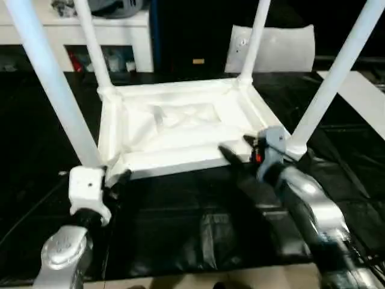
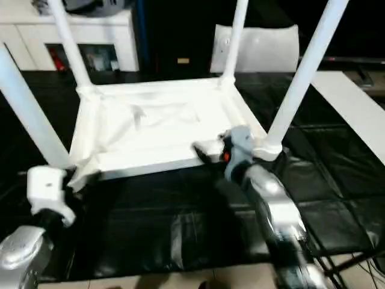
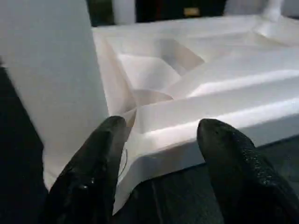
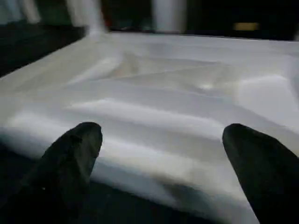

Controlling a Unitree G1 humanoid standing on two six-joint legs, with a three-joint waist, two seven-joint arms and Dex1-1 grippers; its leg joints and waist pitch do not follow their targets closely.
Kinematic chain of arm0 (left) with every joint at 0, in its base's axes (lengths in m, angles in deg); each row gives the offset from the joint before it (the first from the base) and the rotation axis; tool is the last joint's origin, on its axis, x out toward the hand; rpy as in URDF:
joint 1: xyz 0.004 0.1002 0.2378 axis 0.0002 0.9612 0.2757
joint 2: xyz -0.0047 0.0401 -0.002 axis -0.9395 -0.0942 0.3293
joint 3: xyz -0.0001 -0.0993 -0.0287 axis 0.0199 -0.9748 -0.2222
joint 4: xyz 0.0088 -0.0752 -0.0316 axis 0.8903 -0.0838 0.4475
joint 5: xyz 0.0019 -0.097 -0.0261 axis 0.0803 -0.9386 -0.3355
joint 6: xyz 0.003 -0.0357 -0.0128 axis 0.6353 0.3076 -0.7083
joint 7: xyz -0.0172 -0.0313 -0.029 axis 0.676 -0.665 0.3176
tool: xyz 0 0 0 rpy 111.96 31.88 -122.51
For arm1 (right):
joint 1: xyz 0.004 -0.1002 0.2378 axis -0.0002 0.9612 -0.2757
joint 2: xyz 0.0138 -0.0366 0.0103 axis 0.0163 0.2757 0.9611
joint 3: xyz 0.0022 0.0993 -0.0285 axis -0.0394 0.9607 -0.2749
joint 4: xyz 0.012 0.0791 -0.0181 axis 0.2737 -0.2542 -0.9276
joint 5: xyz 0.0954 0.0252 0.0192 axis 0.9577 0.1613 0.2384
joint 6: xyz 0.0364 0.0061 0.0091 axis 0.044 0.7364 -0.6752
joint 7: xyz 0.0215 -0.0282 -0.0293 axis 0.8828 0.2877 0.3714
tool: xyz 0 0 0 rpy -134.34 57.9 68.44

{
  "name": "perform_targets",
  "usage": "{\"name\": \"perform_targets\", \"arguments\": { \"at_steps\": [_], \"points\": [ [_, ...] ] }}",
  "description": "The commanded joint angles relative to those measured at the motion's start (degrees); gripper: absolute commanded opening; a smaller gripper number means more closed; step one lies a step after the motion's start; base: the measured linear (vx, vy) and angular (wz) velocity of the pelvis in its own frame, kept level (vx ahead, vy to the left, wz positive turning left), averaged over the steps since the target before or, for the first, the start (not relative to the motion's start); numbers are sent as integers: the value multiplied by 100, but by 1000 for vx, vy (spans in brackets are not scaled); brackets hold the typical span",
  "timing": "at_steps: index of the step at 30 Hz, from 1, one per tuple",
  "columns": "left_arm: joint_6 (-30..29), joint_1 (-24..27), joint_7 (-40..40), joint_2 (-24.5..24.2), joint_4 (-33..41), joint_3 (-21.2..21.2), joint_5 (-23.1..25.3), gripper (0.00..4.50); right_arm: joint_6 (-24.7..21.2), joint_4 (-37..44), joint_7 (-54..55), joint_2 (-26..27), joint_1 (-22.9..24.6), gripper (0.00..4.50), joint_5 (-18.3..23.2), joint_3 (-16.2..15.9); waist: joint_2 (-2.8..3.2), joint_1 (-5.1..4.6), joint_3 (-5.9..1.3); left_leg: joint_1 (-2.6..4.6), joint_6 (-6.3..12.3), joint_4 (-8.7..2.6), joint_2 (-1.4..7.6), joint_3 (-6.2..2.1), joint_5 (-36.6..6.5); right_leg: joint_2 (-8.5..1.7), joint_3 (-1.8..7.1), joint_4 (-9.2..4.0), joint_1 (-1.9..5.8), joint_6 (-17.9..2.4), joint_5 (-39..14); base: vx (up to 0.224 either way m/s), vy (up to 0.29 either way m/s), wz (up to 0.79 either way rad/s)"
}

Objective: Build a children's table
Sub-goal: Rotate table base

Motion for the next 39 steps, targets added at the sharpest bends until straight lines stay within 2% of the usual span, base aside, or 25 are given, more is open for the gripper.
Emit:
{"name": "perform_targets", "arguments": {
  "at_steps": [1,4,6,11,14,15,16,18,20,21,23,24,25,27,29,31,33,34,37,39],
  "points": [
    [251,23,-336,92,93,-216,120,306,-333,334,-2,-131,105,450,-82,-131,71,-12,-280,-43,211,-447,-68,76,-2154,-109,120,-604,230,-168,-3078,0,0,0],
    [430,141,-629,272,110,-304,180,306,-788,629,22,-238,255,450,-101,-272,81,-73,-272,-64,210,-455,-70,57,-2196,-90,111,-604,256,-157,-2987,0,0,0],
    [507,185,-693,325,98,-336,143,306,-991,752,31,-265,300,450,-85,-308,67,-118,-278,-64,239,-440,-82,57,-2218,-95,102,-632,242,-140,-3072,0,0,0],
    [697,211,-840,461,74,-433,64,306,-1247,1045,79,-411,490,450,-254,-435,73,-128,-276,-63,257,-441,-67,55,-2162,-84,118,-630,231,-182,-2921,0,0,0],
    [871,366,-759,509,152,-288,65,306,-1335,1206,60,-476,618,450,-279,-482,82,-110,-280,-56,271,-438,-57,62,-2117,-91,134,-623,224,-215,-2836,0,0,0],
    [897,398,-765,518,165,-264,73,306,-1357,1234,61,-480,628,450,-281,-484,82,-102,-288,-72,274,-447,-43,56,-2054,-94,144,-596,241,-254,-2713,0,0,0],
    [950,473,-822,557,198,-231,105,306,-1401,1294,63,-487,653,450,-278,-479,122,-98,-291,-72,269,-452,-42,48,-2026,-93,147,-583,247,-287,-2631,0,0,0],
    [1003,520,-968,617,217,-266,169,306,-1454,1372,73,-486,677,450,-277,-467,98,-99,-291,-62,272,-448,-27,66,-2039,-85,160,-580,236,-351,-2493,0,0,0],
    [1027,509,-1039,632,202,-313,199,306,-1460,1405,82,-487,688,450,-282,-468,102,-75,-291,-71,281,-452,-31,68,-1983,-92,168,-568,255,-369,-2445,0,0,0],
    [1042,420,-1070,584,124,-376,228,306,-1458,1437,74,-481,707,450,-282,-480,48,-73,-289,-72,288,-446,-28,76,-1974,-92,168,-576,251,-349,-2491,0,0,0],
    [1072,231,-999,475,-37,-460,154,306,-1454,1473,61,-468,734,450,-304,-500,96,-36,-287,-46,267,-448,-27,71,-1964,-98,176,-577,235,-337,-2540,0,0,0],
    [1064,101,-964,394,-144,-523,108,306,-1457,1482,58,-462,740,450,-312,-511,69,-32,-284,-45,260,-443,-44,75,-1981,-87,171,-578,233,-313,-2579,0,0,0],
    [1040,-48,-909,296,-277,-585,50,306,-1447,1466,60,-459,731,450,-330,-524,78,-23,-288,-29,251,-439,-49,80,-1989,-82,172,-577,224,-303,-2587,0,0,0],
    [1022,-272,-793,144,-492,-657,-43,310,-1423,1411,68,-448,702,450,-347,-528,89,-23,-293,-49,220,-448,-57,62,-1909,-91,170,-560,254,-285,-2517,0,0,0],
    [1034,-347,-737,91,-571,-669,-86,310,-1421,1388,72,-441,689,450,-351,-521,97,-21,-296,-40,210,-450,-57,61,-1899,-93,175,-551,250,-298,-2473,0,0,0],
    [1021,-572,-469,-104,-843,-678,-242,344,-1429,1335,106,-413,659,450,-367,-504,103,-21,-308,-38,184,-451,-46,62,-1856,-100,190,-527,257,-385,-2312,0,0,0],
    [981,-681,-344,-191,-977,-686,-325,351,-1448,1314,131,-398,652,450,-378,-499,106,-15,-319,-43,173,-455,-43,65,-1767,-106,204,-497,272,-481,-2099,0,0,0],
    [973,-757,-251,-263,-1077,-691,-366,353,-1463,1300,156,-390,651,450,-397,-503,129,-7,-325,-35,165,-452,-45,62,-1737,-114,208,-485,275,-511,-2049,0,0,0],
    [817,-947,78,-462,-1335,-721,-554,376,-1510,1266,210,-365,663,450,-417,-500,128,-4,-333,-32,146,-450,-48,74,-1647,-115,220,-452,287,-628,-1843,0,0,0],
    [738,-1147,384,-684,-1631,-815,-773,376,-1518,1236,234,-361,677,450,-439,-494,134,-4,-339,-27,129,-452,-41,74,-1584,-114,225,-426,294,-711,-1695,0,0,0]
  ]
}}
